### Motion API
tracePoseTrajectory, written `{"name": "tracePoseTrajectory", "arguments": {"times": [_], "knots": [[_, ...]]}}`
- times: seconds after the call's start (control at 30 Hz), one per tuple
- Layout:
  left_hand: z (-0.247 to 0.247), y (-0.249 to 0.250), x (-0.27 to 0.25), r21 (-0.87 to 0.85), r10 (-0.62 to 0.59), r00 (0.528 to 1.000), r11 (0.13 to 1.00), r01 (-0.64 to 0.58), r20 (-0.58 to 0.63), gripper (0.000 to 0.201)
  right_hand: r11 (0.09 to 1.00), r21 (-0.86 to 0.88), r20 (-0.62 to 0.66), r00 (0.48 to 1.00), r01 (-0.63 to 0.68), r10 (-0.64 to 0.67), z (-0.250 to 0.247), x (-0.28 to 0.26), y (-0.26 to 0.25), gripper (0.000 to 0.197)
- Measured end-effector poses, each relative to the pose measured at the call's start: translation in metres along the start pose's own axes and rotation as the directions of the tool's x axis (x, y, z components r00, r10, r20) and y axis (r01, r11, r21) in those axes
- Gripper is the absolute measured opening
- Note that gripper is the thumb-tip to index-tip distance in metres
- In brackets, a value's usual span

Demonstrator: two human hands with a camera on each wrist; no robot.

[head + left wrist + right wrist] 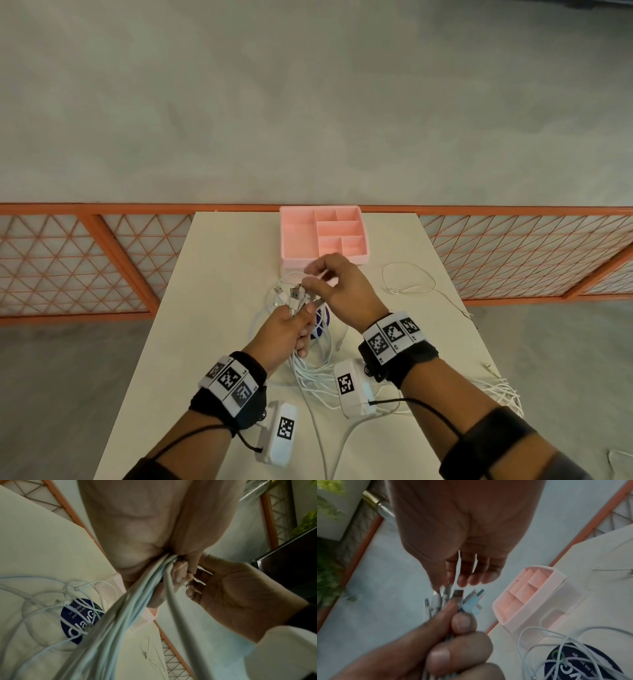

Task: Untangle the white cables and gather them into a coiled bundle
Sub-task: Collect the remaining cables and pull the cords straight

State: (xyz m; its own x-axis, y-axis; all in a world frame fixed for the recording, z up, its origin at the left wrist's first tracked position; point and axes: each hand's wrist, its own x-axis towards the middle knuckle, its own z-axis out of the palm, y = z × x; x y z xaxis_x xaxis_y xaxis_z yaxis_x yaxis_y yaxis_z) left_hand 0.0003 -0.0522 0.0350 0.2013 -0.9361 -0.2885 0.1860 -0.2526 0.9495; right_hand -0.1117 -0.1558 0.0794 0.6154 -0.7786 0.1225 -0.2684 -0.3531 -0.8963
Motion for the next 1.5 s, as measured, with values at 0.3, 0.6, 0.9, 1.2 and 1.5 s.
{"name": "tracePoseTrajectory", "arguments": {"times": [0.3,0.6,0.9,1.2,1.5], "knots": [[0.005,0.011,-0.002,0.168,-0.008,0.998,0.986,-0.004,0.069,0.031,0.903,-0.385,0.286,0.955,0.19,-0.079,0.015,0.003,-0.018,0.013],[0.002,0.02,0.007,-0.191,0.026,0.965,0.979,-0.078,-0.26,0.028,0.964,-0.234,-0.125,0.979,0.127,-0.159,0.03,-0.018,-0.003,0.05],[-0.013,0.008,0.019,-0.509,-0.064,0.893,0.838,-0.194,-0.445,0.033,0.981,-0.156,0.246,0.958,-0.113,0.15,0.038,-0.06,0.028,0.018],[-0.019,0.015,0.017,-0.584,-0.055,0.921,0.787,-0.198,-0.386,0.034,0.928,0.06,0.399,0.861,-0.368,0.315,-0.002,-0.042,0.044,0.008],[-0.051,0.011,0.017,-0.659,-0.111,0.914,0.727,-0.193,-0.391,0.036,0.84,-0.286,-0.037,0.882,-0.461,0.471,-0.12,-0.037,0.098,0.01]]}}
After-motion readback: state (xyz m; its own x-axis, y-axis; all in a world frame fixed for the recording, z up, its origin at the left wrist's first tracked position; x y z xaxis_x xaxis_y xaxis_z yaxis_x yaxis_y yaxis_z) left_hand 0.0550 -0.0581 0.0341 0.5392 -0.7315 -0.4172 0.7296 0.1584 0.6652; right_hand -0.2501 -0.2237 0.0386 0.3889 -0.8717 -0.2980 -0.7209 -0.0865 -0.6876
